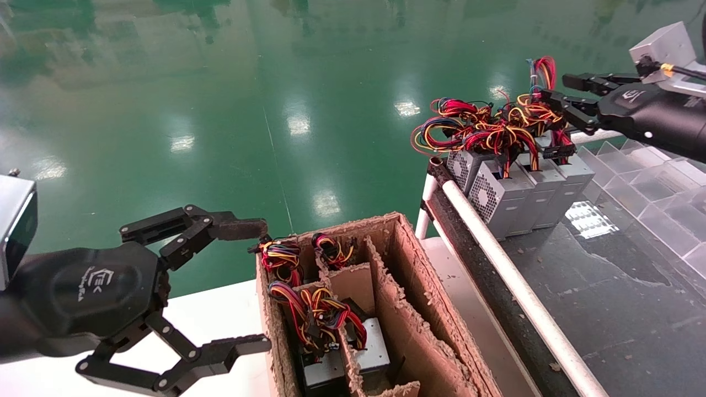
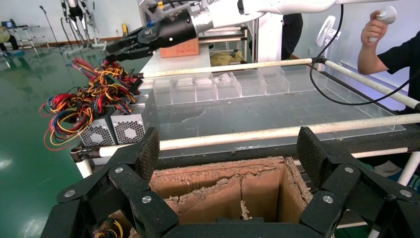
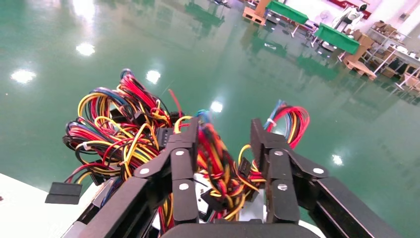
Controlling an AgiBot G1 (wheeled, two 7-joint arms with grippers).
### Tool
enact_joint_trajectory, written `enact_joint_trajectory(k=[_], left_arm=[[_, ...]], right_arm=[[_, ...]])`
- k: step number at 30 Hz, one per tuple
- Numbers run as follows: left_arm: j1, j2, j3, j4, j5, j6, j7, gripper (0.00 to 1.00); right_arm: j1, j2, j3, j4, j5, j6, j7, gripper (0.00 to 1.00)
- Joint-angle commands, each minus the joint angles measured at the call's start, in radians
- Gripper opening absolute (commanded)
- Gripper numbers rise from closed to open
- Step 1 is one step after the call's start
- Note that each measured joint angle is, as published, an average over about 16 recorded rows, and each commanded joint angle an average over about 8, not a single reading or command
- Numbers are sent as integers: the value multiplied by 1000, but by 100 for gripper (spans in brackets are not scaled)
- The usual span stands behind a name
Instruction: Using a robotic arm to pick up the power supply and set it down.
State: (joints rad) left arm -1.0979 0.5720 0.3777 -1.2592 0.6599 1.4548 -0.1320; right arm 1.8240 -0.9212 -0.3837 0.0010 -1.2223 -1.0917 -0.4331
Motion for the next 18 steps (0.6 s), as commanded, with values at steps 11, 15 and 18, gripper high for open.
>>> enact_joint_trajectory(k=[11,15,18], left_arm=[[0,0,0,0,0,0,0,100],[0,0,0,0,0,0,0,100],[0,0,0,0,0,0,0,100]], right_arm=[[14,39,40,18,62,-109,34,100],[-16,53,50,70,90,-138,63,100],[-53,66,53,131,110,-152,91,100]])
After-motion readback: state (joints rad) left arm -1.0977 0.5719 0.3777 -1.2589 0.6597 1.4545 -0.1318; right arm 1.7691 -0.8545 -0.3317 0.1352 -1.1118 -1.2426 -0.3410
